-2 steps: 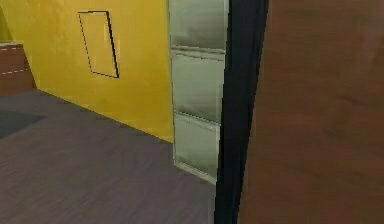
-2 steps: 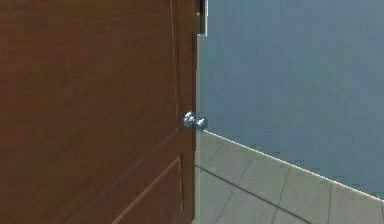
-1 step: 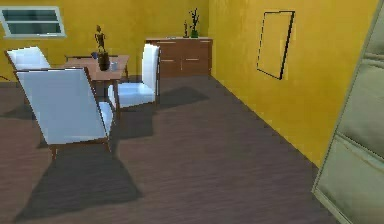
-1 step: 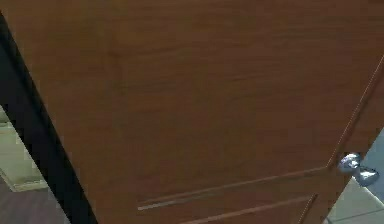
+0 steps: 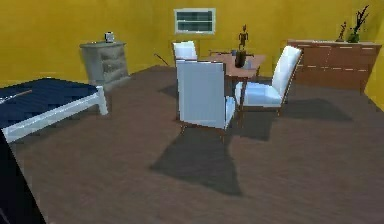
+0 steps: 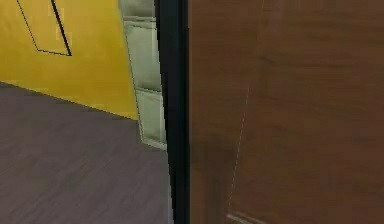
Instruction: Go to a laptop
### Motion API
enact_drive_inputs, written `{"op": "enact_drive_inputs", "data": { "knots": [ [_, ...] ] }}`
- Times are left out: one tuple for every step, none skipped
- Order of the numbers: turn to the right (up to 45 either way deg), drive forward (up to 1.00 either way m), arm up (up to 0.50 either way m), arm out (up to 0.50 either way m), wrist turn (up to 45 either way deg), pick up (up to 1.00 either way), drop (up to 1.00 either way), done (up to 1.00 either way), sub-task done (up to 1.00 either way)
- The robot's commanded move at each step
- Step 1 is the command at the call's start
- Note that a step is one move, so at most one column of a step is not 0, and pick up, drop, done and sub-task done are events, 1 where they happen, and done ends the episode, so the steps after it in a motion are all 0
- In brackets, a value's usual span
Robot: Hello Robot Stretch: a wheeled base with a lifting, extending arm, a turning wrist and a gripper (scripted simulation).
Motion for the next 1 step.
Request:
{"op": "enact_drive_inputs", "data": {
  "knots": [
    [0.0, 0.60, 0.00, 0.00, 0.0, 0.00, 0.00, 0.00, 0.00]
  ]
}}
